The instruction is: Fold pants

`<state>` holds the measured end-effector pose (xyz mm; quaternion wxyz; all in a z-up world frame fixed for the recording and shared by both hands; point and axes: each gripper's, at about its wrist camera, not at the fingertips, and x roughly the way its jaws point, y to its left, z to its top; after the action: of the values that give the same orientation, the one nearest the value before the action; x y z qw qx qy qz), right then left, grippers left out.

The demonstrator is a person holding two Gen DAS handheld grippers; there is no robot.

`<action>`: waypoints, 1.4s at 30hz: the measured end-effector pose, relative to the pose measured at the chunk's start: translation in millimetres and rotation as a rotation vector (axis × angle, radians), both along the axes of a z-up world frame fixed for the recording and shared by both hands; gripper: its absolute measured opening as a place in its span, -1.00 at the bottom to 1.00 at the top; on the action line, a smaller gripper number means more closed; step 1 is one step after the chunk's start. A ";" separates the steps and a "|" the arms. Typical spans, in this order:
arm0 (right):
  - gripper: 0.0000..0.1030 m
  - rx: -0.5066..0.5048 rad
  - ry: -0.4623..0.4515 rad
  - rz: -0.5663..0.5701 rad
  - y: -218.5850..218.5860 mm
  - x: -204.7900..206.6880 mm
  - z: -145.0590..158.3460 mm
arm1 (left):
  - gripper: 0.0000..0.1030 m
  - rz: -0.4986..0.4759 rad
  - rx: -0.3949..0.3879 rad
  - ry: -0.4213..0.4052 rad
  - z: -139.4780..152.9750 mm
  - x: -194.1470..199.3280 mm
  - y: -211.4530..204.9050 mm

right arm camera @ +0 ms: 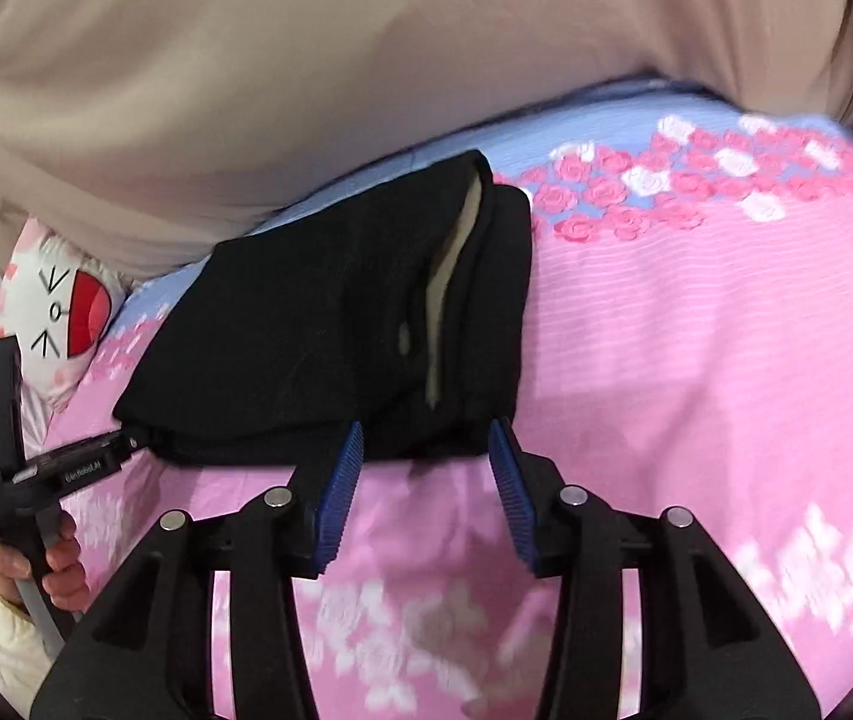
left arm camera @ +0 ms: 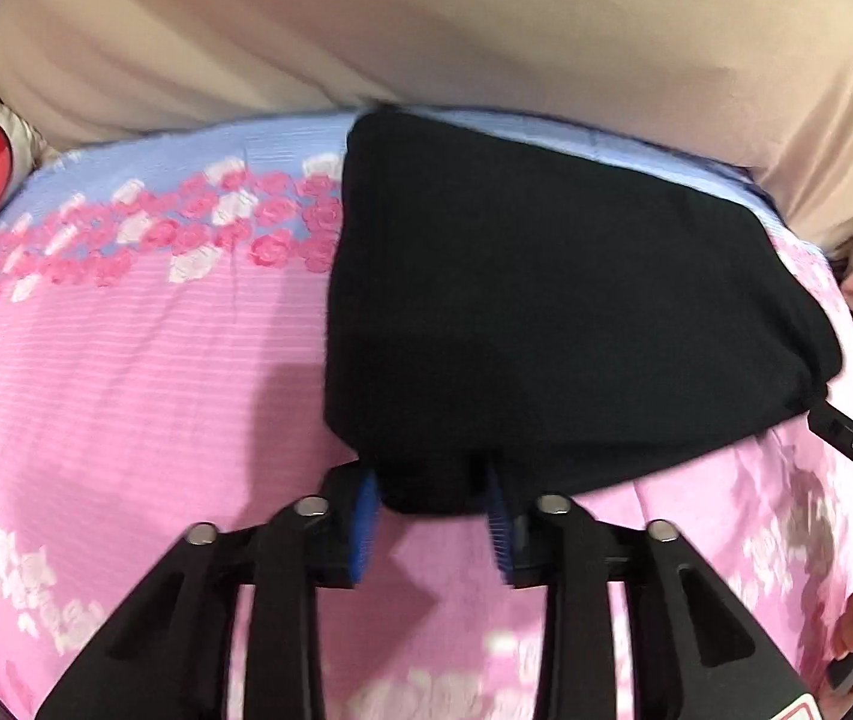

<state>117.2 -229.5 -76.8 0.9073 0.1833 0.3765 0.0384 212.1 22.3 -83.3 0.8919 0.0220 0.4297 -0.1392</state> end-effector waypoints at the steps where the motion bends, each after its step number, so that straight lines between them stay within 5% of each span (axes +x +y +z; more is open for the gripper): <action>1: -0.17 -0.011 0.011 0.012 4.7 -2.5 -1.2 | -0.28 0.003 0.028 -0.020 -1.0 -1.5 -0.2; 5: -0.43 -0.076 0.105 0.026 21.5 19.9 -25.0 | -0.25 0.020 0.041 -0.004 -15.2 15.0 -3.6; 13: -0.48 -0.085 0.101 0.021 23.8 35.0 -18.1 | -0.20 0.007 0.046 0.013 -10.1 25.6 -0.8; 16: -0.46 -0.111 0.059 -0.014 17.3 -2.7 1.9 | 0.22 -0.045 0.059 0.001 8.1 -15.8 13.6; 20: -0.46 -0.176 -0.082 -0.008 20.1 -14.4 60.9 | 0.27 -0.051 0.006 -0.132 59.1 -44.1 28.0; 24: -0.50 -0.220 -0.148 0.085 41.7 57.9 86.4 | 0.28 -0.003 0.025 -0.230 91.8 6.2 -5.9; 26: -0.58 -0.235 -0.083 0.082 36.0 109.5 66.9 | 0.29 0.064 0.126 -0.197 71.9 54.6 -28.1; 28: -0.67 -0.258 0.067 0.022 7.7 159.5 23.8 | 0.35 0.099 0.200 -0.071 31.1 107.1 -39.9; 31: -0.71 -0.130 0.069 -0.002 -22.7 171.5 9.9 | 0.70 0.120 0.158 -0.057 16.3 129.3 -31.2; 35: -0.68 -0.181 -0.028 0.022 -2.0 131.3 47.2 | 0.50 0.114 0.154 -0.124 45.3 110.7 -19.8; 39: -0.73 -0.269 0.045 0.050 1.3 113.3 11.1 | 0.50 0.076 0.099 -0.160 55.1 61.9 -6.9; 42: -0.67 -0.175 0.014 -0.029 -13.9 90.2 25.4 | 0.49 0.035 0.092 -0.158 51.5 22.7 -10.0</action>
<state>207.3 -243.4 -51.5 0.9176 0.1090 0.3821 -0.0092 234.8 12.4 -31.8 0.9233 0.0660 0.3644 -0.1014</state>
